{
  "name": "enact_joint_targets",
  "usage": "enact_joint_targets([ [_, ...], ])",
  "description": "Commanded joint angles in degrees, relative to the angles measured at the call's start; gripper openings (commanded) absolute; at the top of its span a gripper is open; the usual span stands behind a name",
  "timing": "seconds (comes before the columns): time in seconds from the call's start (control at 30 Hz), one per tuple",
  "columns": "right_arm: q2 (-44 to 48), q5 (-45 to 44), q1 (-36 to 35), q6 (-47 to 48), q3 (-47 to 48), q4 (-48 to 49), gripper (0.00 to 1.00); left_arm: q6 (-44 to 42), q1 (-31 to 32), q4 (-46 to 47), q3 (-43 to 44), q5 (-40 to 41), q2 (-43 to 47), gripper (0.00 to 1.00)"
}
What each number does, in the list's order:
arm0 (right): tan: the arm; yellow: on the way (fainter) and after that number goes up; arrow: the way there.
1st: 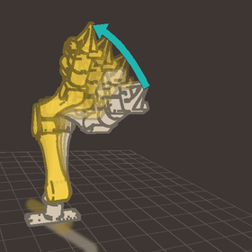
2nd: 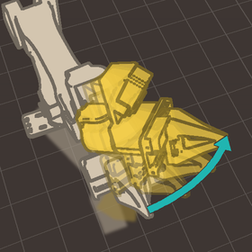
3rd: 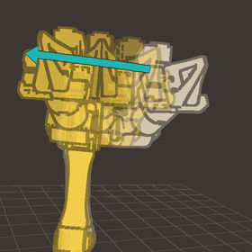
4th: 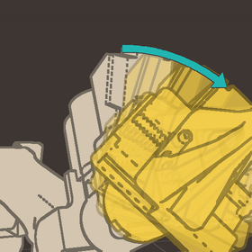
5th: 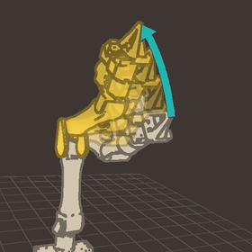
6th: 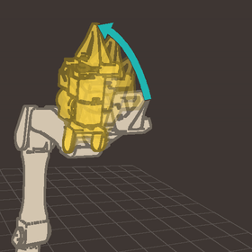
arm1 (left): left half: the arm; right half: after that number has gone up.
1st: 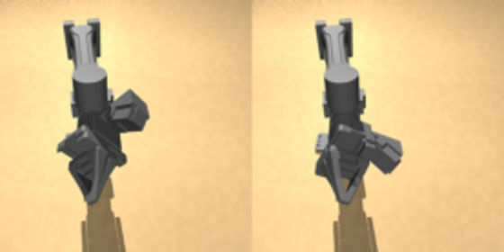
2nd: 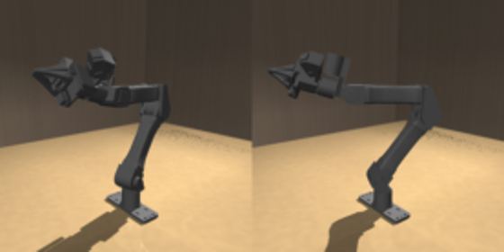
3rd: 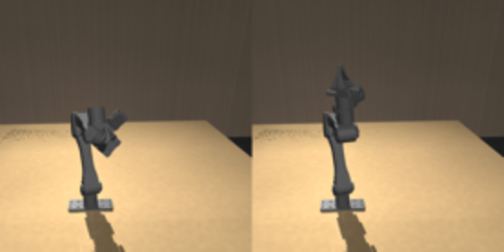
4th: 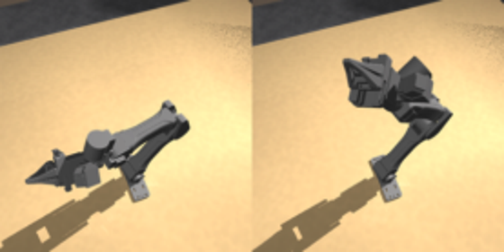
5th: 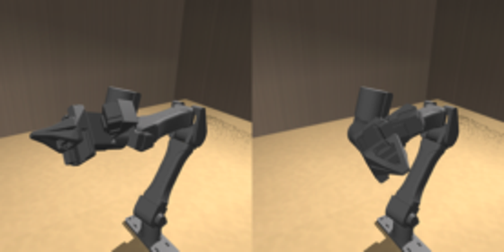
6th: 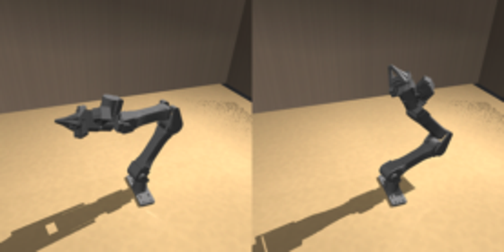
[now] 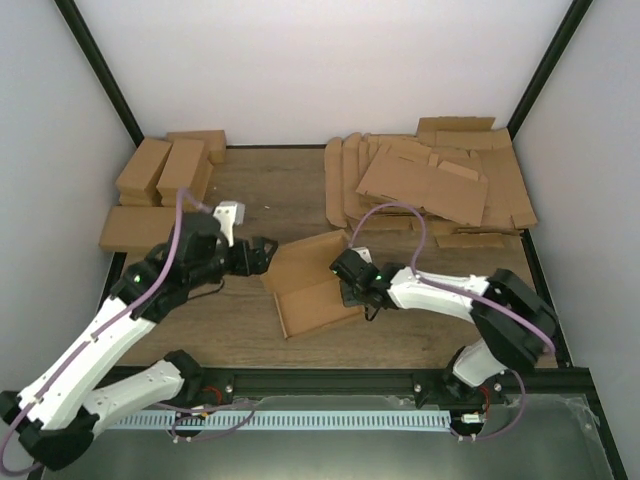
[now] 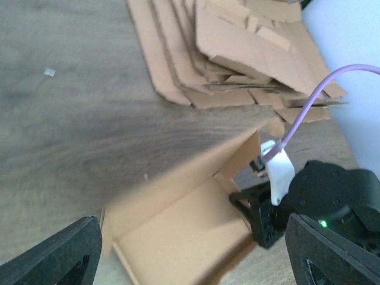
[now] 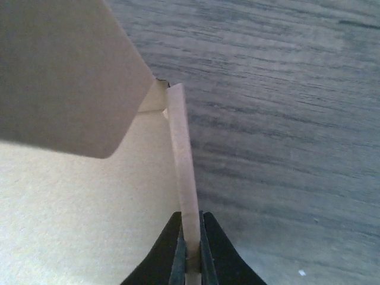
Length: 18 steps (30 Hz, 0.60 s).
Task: Fold the paper box
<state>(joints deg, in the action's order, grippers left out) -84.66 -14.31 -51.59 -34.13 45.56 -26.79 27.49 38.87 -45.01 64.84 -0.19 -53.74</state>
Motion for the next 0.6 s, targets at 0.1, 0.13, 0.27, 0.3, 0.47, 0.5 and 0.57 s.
enact_joint_targets([
  [0.1,-9.4,-10.1,-1.0,-12.0,2.4,6.3,0.01,15.2,-0.1,2.4,-17.7,1.2,12.5,0.87],
  [0.13,-9.5,-10.3,-1.1,-12.3,1.9,7.4,0.01,15.8,-0.1,3.4,-20.5,0.8,13.9,0.87],
  [0.27,-9.2,-11.2,-1.1,-13.4,0.5,9.4,0.03,18.4,0.0,6.3,-28.3,2.7,17.7,0.87],
  [0.3,-9.2,-11.3,-1.1,-13.4,0.2,9.8,0.03,18.9,0.0,7.1,-29.6,3.1,18.2,0.87],
  [0.47,-8.3,-11.8,-1.1,-12.8,-1.2,10.6,0.04,19.0,0.0,8.4,-32.3,4.1,17.5,0.87],
  [0.5,-7.9,-11.8,-1.1,-12.5,-1.7,10.8,0.04,19.0,0.0,8.8,-32.7,4.3,17.2,0.87],
  [0.57,-6.6,-11.3,-1.1,-11.7,-2.5,11.8,0.1,19.0,0.0,10.4,-33.9,3.4,16.4,0.87],
])
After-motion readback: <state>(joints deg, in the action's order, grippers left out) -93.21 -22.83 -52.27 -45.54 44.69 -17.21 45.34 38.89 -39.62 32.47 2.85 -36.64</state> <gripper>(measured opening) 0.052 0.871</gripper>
